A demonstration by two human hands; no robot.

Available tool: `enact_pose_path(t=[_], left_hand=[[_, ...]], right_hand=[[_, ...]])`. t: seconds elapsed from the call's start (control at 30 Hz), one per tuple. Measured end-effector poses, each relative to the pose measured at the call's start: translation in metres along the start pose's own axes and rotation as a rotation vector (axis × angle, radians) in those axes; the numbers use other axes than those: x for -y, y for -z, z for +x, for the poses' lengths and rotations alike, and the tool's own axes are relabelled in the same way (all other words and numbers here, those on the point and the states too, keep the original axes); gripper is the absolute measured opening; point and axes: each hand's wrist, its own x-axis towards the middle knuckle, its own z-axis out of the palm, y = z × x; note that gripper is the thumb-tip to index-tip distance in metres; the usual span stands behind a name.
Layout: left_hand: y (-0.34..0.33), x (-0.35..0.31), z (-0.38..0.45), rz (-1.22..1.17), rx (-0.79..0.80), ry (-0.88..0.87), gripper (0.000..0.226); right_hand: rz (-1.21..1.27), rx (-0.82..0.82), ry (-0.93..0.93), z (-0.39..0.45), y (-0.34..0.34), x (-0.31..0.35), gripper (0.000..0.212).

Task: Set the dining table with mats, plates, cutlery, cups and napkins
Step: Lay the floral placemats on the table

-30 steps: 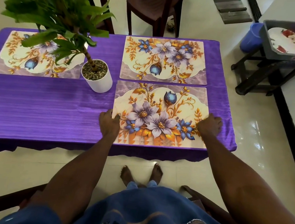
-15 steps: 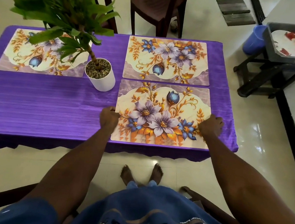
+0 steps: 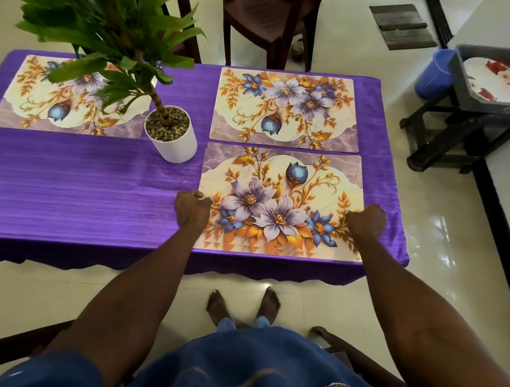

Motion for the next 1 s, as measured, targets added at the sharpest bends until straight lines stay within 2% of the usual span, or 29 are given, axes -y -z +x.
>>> enact_pose_path(t=[0.17, 0.37, 0.53, 0.6, 0.73, 0.9, 1.0], left_hand=[[0.002, -0.004, 0.002, 0.044, 0.039, 0.008, 0.036], [0.003, 0.004, 0.001, 0.131, 0.077, -0.117, 0.047], [0.006, 0.004, -0.007, 0.159, 0.039, -0.181, 0.04], [0.005, -0.002, -0.012, 0.178, 0.001, -0.202, 0.038], [0.001, -0.013, -0.013, 0.16, 0.034, -0.179, 0.039], [0.0, -0.017, -0.012, 0.199, 0.039, -0.147, 0.052], [0.004, -0.017, -0.008, 0.193, 0.014, -0.101, 0.054]], right_hand=[[0.145, -0.013, -0.076, 0.0, 0.003, 0.004, 0.05], [0.32, -0.057, -0.142, 0.001, 0.011, 0.001, 0.034], [0.352, -0.073, -0.128, -0.004, 0.017, 0.0, 0.034], [0.383, -0.027, -0.098, -0.008, 0.023, 0.001, 0.033], [0.442, 0.162, -0.024, -0.006, 0.029, -0.004, 0.037], [0.536, 0.329, -0.099, 0.001, 0.036, -0.013, 0.041], [0.592, 0.405, -0.137, 0.006, 0.039, -0.021, 0.036]])
